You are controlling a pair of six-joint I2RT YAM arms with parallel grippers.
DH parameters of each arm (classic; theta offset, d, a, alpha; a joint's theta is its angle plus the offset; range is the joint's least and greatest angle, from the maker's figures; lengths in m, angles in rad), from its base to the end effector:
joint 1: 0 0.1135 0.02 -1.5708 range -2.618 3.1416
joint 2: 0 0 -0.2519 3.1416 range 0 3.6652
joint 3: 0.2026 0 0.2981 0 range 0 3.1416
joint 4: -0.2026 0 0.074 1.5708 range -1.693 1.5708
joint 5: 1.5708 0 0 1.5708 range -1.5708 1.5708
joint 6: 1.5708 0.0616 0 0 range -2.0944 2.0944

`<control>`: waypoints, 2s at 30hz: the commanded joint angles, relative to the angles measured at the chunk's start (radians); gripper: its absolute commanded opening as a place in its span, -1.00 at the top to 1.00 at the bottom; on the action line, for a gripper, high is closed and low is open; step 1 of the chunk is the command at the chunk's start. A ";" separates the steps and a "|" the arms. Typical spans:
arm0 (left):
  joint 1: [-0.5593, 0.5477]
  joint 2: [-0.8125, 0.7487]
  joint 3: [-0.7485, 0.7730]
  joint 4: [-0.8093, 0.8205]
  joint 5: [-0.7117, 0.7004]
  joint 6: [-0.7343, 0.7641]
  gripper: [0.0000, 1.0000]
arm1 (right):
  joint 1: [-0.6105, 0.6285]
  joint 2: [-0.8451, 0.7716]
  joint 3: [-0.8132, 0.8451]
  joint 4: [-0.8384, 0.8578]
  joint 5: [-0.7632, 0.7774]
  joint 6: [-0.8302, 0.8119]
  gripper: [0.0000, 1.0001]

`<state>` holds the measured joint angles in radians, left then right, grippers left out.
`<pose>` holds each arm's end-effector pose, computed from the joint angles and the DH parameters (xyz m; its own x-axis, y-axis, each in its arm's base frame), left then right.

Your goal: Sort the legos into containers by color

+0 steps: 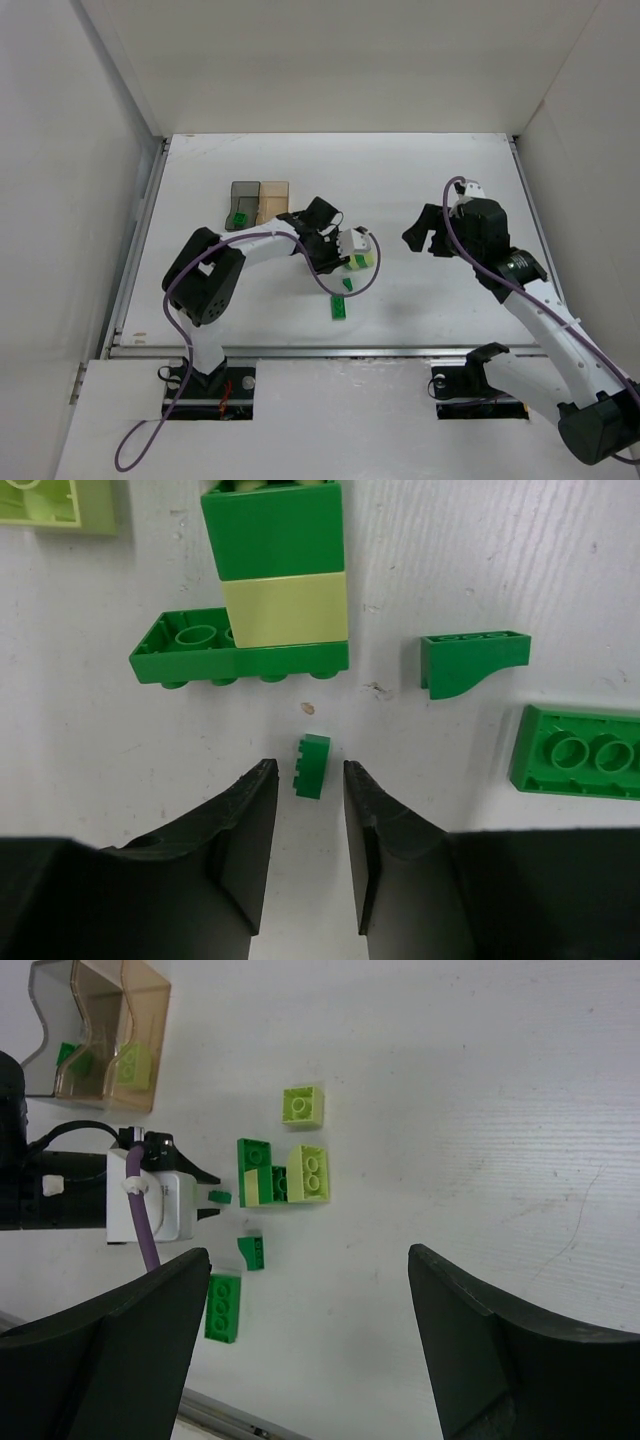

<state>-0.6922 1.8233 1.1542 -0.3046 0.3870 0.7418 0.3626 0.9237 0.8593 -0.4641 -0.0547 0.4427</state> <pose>0.3107 -0.2878 0.1150 0.0403 0.7793 -0.6254 0.9863 0.0691 0.1498 0.2610 0.1026 0.2872 -0.5966 0.2312 -0.7685 -0.1579 0.9051 0.3949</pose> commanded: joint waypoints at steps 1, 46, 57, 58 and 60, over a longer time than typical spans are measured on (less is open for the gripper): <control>-0.001 0.001 -0.007 0.031 -0.004 -0.004 0.42 | 0.010 -0.017 0.012 0.015 0.018 0.002 -0.70; 0.353 -0.257 0.071 0.151 -0.623 -0.575 1.00 | 0.010 0.207 0.135 0.110 -0.014 -0.038 -0.70; 0.459 -0.150 0.071 0.193 -0.571 -0.529 1.00 | 0.019 0.311 0.199 0.120 -0.033 -0.065 -0.70; 0.459 -0.150 0.071 0.193 -0.562 -0.529 1.00 | 0.019 0.311 0.199 0.120 -0.033 -0.074 -0.70; 0.459 -0.121 0.071 0.193 -0.562 -0.529 1.00 | 0.019 0.320 0.199 0.120 -0.033 -0.075 -0.70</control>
<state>-0.2382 1.6909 1.2133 -0.1455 -0.1932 0.2054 0.3744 1.2419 1.0126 -0.3882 -0.0772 0.3878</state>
